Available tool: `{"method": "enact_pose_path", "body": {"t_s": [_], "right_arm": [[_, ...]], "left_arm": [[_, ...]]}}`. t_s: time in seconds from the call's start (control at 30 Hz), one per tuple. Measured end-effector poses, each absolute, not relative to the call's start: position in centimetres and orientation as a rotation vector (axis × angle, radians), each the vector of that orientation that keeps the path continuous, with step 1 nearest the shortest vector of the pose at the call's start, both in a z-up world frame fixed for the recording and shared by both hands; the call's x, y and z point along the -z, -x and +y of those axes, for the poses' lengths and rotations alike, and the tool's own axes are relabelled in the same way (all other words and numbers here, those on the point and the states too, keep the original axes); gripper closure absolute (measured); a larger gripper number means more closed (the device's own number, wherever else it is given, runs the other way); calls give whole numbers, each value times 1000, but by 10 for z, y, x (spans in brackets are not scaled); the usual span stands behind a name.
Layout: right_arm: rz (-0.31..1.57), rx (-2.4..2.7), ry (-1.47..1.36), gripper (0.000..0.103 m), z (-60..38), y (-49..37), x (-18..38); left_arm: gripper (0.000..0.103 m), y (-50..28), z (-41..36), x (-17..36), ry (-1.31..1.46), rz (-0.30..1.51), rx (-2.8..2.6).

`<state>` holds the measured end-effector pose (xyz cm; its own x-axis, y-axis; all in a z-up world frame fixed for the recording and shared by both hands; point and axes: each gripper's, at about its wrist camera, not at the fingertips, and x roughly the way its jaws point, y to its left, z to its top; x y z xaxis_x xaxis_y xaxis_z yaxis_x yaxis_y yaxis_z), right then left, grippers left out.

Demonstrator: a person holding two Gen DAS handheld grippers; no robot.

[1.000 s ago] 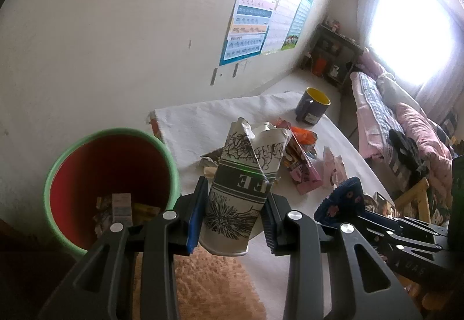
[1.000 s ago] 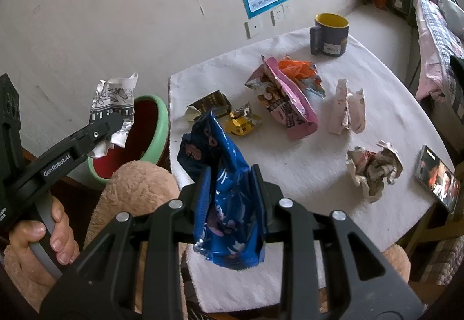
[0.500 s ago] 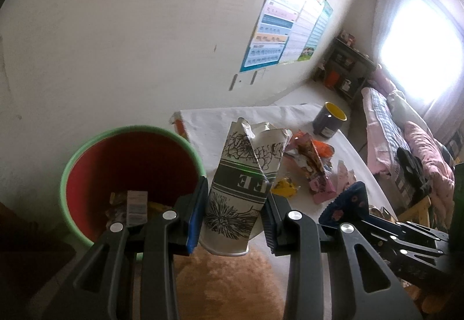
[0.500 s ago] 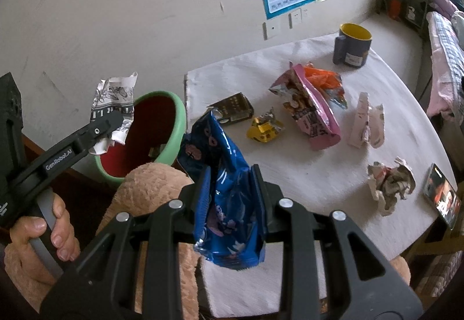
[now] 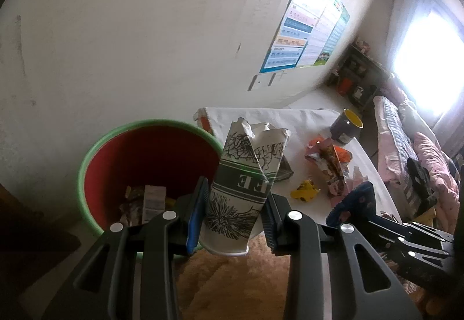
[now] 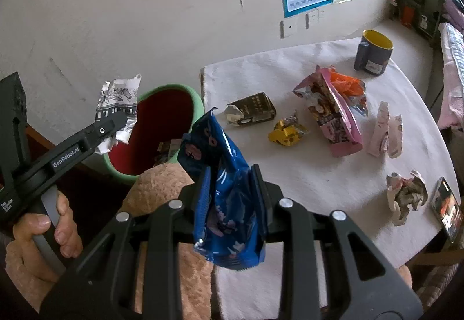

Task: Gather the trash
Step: 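Carry the blue wrapper with the right gripper while the left carries the paper cup to the bucket, then open both grippers over the green bucket to release cup and blue wrapper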

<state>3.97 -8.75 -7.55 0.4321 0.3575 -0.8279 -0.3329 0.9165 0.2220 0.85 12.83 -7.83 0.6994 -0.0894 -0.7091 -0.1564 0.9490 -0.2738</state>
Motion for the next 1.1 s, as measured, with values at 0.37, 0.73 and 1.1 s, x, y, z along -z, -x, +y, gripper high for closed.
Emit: {"method": "enact_pose_path", "body": {"t_s": [0.37, 0.73, 1.1], "right_arm": [[1039, -485, 5, 75, -59, -49, 77], [1063, -536, 21, 75, -26, -66, 83], [1075, -590, 46, 75, 21, -92, 87]], "left_arm": [[70, -5, 151, 83, 345, 799, -96], [70, -2, 191, 98, 367, 835, -190], [70, -3, 222, 125, 384, 902, -258]]}}
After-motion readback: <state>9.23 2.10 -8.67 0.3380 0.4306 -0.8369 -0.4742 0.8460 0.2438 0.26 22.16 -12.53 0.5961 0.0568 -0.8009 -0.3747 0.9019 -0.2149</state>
